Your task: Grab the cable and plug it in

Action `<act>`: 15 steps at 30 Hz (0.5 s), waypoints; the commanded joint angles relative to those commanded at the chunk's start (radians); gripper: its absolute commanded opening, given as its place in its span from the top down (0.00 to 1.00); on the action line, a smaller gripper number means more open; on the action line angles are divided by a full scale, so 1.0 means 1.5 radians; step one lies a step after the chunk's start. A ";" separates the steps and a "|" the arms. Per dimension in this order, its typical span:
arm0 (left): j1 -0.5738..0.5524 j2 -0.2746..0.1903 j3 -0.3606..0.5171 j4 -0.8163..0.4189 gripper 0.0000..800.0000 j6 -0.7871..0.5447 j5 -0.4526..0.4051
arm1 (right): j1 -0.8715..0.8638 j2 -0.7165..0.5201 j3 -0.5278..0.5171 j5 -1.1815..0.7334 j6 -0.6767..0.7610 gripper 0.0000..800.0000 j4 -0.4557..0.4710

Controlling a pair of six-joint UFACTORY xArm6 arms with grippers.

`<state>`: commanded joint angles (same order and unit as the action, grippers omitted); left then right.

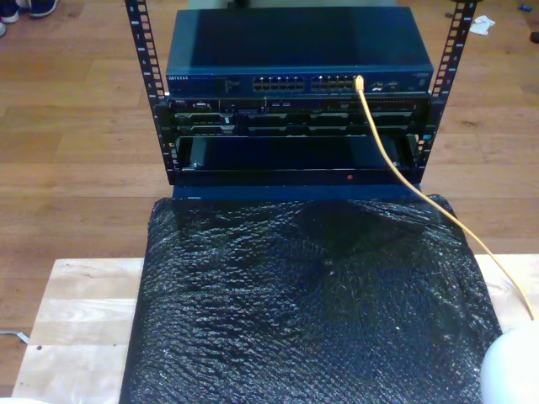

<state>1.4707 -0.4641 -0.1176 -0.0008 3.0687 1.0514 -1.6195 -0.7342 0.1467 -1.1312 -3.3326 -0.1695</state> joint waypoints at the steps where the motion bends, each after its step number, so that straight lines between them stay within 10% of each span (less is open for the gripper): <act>1: 0.000 0.000 0.000 0.000 0.00 0.000 0.000 | 0.001 0.000 -0.003 0.006 0.000 0.00 0.000; 15: 0.000 0.000 0.000 0.000 0.00 0.001 0.000 | 0.002 -0.001 -0.055 0.073 -0.001 0.00 -0.001</act>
<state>1.4707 -0.4641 -0.1176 -0.0008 3.0702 1.0514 -1.6164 -0.7357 0.0639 -1.0223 -3.3342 -0.1711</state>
